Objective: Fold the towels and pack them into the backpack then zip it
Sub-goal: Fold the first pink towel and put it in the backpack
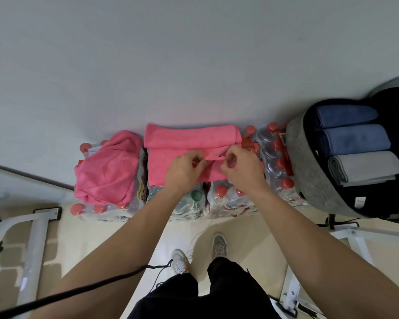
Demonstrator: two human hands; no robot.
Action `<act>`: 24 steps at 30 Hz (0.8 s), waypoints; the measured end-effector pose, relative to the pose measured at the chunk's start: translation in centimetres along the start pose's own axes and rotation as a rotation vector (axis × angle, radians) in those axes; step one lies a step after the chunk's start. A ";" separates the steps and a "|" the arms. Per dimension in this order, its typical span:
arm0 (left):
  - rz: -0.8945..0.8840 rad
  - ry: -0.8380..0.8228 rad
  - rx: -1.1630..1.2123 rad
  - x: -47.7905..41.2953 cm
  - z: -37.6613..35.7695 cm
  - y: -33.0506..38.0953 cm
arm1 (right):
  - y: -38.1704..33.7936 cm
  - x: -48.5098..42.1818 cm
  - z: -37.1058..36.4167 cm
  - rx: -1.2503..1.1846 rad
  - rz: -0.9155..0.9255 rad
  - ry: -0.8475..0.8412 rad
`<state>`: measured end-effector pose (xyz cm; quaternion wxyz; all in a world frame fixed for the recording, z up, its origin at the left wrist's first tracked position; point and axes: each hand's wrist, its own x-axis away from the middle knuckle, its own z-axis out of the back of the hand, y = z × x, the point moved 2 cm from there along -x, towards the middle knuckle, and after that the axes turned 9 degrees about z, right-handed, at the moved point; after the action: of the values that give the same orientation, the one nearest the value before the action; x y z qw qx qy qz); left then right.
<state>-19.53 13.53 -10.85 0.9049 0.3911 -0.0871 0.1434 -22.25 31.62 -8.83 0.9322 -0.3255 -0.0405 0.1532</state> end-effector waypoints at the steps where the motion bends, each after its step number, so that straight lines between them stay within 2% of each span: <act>1: -0.008 -0.012 -0.028 0.0 -0.1 -0.2 | 0.0 -0.1 0.3 -0.006 0.018 -0.005; 6: -0.046 -0.031 -0.180 0.1 -0.7 -1.2 | 1.3 -0.2 1.2 0.061 0.124 -0.033; 13: -0.071 -0.050 -0.248 0.0 -0.9 -1.4 | 3.3 1.6 2.3 0.021 0.063 -0.073; 24: -0.056 -0.064 -0.253 0.1 -1.0 -1.5 | 4.4 3.2 1.2 -0.188 -0.280 0.084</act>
<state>-18.88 13.32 -12.52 0.9475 0.2804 -0.1221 0.0934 -20.53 36.64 -10.66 0.9107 -0.4086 -0.0609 0.0035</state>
